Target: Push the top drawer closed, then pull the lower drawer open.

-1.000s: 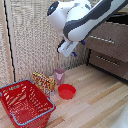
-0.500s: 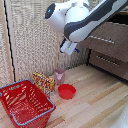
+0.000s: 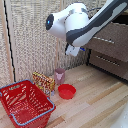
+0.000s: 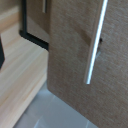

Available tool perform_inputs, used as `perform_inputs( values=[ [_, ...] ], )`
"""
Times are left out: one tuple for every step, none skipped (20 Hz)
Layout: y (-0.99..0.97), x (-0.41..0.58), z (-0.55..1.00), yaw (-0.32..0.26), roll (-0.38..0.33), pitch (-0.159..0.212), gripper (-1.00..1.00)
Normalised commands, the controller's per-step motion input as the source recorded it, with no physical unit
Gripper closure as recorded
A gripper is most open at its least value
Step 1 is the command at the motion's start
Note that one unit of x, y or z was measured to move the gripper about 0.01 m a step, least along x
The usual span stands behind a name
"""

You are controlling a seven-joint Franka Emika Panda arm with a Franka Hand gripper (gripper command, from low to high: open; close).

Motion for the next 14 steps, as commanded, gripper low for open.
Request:
perform_inputs(
  values=[
    [-0.45,0.031,0.0,0.024,-0.216,-0.051,-1.0],
    [-0.49,0.029,0.0,0.009,-0.199,-0.05,-1.0],
    [-0.48,0.046,0.0,0.0,-0.191,-0.039,-1.0],
    [-0.46,0.026,0.0,0.0,-0.186,-0.041,-1.0],
    [-0.45,0.026,0.01,0.0,-0.185,-0.039,-1.0],
    [-0.43,0.026,0.01,0.0,-0.19,-0.033,-1.0],
    [-0.43,0.026,0.04,0.0,-0.195,-0.027,-1.0],
    [-0.44,0.014,0.03,0.0,-0.193,-0.024,-1.0],
    [-0.47,0.023,0.04,0.0,-0.183,-0.021,-1.0],
    [-0.5,0.046,0.05,0.0,-0.161,-0.025,-1.0],
    [-0.52,0.063,0.09,0.0,-0.146,-0.013,-1.0],
    [-0.51,0.034,0.12,0.006,-0.13,-0.01,-1.0],
    [-0.47,0.026,0.12,0.006,-0.132,0.0,-1.0],
    [-0.45,0.0,0.16,0.026,-0.103,0.0,-1.0]
  ],
)
